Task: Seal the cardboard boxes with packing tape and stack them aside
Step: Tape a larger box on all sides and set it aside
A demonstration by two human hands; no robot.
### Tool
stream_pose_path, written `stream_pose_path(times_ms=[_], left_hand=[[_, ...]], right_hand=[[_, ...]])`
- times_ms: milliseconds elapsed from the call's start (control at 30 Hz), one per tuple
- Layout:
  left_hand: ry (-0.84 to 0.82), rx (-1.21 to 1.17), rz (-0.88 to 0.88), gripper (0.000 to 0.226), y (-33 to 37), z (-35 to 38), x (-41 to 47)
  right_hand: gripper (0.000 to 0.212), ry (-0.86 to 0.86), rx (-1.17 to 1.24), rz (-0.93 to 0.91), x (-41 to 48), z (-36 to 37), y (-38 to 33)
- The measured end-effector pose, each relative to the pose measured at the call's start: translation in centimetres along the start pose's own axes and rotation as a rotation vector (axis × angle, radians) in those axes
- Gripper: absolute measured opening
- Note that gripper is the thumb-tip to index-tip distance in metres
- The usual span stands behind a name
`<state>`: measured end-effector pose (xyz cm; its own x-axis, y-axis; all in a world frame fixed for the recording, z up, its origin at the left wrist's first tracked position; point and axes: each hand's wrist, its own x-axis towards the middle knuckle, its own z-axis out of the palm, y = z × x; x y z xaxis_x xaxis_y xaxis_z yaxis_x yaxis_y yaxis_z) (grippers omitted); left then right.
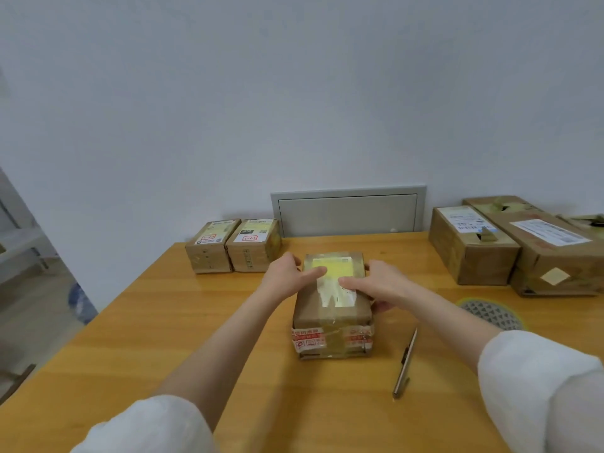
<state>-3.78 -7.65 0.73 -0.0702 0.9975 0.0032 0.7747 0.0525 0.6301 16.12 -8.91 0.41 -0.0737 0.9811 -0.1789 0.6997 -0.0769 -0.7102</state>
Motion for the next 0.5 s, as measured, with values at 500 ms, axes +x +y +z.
stream_pose_path(times_ms=[500], left_hand=[[0.462, 0.29, 0.267, 0.012, 0.6, 1.6, -1.0]], right_hand=[[0.05, 0.006, -0.069, 0.024, -1.2, -0.1, -0.9]])
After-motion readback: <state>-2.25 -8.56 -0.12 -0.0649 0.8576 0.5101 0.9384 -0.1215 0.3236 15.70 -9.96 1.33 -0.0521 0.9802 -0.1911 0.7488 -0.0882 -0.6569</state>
